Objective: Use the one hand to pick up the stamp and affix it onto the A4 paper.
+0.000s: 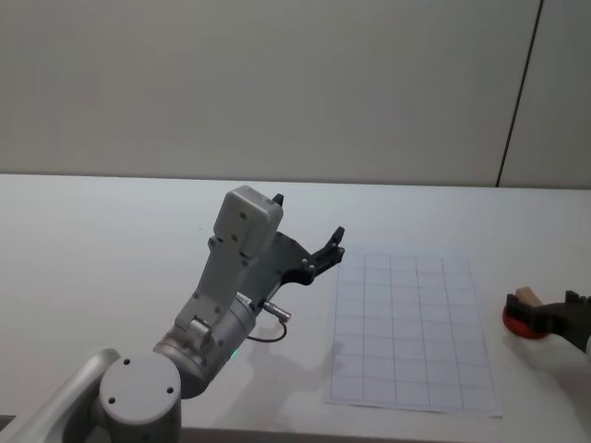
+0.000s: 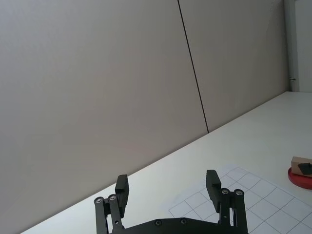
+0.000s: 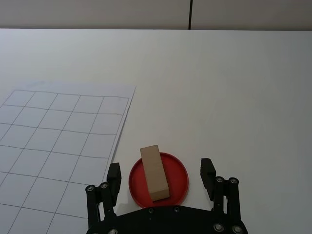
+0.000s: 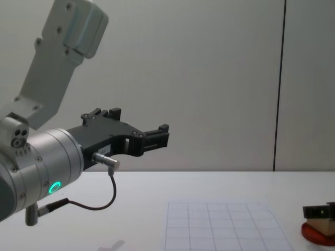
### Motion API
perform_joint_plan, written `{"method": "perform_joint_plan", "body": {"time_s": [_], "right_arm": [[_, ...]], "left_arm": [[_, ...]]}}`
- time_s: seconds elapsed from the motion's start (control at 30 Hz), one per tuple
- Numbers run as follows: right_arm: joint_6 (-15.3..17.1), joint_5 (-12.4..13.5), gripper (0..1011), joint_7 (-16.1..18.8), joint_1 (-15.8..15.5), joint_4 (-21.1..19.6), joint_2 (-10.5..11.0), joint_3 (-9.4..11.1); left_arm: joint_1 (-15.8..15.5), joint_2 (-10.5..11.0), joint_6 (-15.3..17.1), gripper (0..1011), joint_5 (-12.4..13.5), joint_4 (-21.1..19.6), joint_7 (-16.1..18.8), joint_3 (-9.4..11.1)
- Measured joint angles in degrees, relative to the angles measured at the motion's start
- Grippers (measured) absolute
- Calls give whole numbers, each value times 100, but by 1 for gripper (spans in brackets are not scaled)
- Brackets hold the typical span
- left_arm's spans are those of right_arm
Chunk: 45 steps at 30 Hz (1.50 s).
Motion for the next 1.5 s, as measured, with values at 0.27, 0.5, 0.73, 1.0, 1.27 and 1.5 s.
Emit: {"method": "perform_joint_plan", "body": {"time_s": [0.27,0.5,0.73,1.0,1.27,1.5], "right_arm": [[9,-34,1001,-20,67,123,-45,-14],[24,-38,1001,-48,107,204,-76,-15],[31,-33,1001,-67,135,264,-104,-14],[37,-17,864,-77,155,306,-125,-11],[40,-9,646,-81,164,327,-135,-10],[40,-3,390,-85,167,338,-138,-10]], "left_arm": [[0,0,0,1002,0,0,0,0],[0,0,0,1002,0,0,0,0],[0,0,0,1002,0,0,0,0],[0,0,0,1002,0,0,0,0],[0,0,0,1002,0,0,0,0],[0,0,0,1002,0,0,0,0]]}}
